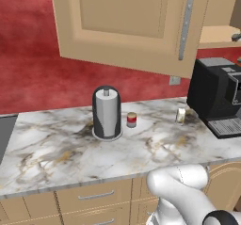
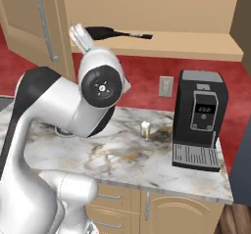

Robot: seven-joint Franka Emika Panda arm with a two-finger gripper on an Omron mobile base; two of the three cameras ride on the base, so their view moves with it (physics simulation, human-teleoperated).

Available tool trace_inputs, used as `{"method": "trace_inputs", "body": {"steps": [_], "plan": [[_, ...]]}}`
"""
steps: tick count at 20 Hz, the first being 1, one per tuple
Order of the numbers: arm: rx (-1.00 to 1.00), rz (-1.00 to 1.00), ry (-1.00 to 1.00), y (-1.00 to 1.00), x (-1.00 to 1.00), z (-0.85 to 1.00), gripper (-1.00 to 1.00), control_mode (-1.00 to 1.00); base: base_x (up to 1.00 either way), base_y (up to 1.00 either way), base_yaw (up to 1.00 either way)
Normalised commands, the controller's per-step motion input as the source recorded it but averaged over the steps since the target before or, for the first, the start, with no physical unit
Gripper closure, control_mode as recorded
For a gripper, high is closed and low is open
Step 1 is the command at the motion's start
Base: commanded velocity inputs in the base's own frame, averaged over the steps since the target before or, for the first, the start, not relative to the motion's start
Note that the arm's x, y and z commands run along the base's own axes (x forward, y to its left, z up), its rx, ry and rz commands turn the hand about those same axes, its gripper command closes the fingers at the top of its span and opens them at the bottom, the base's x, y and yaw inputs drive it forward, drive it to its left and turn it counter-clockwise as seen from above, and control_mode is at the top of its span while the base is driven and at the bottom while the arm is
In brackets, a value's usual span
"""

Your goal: Pick the pan from the cabinet and place it on the stove. Then turn on the stove burner for the pan.

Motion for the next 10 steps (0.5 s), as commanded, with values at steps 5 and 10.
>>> {"method": "trace_inputs", "body": {"steps": [5,10], "plan": [[0.31,0.31,0.21,0.23,0.61,-0.42,-1.00,-1.00,0.00,0.00,0.00],[0.23,0.25,0.12,0.28,0.50,-0.36,-1.00,-1.00,0.00,0.00,0.00]]}}
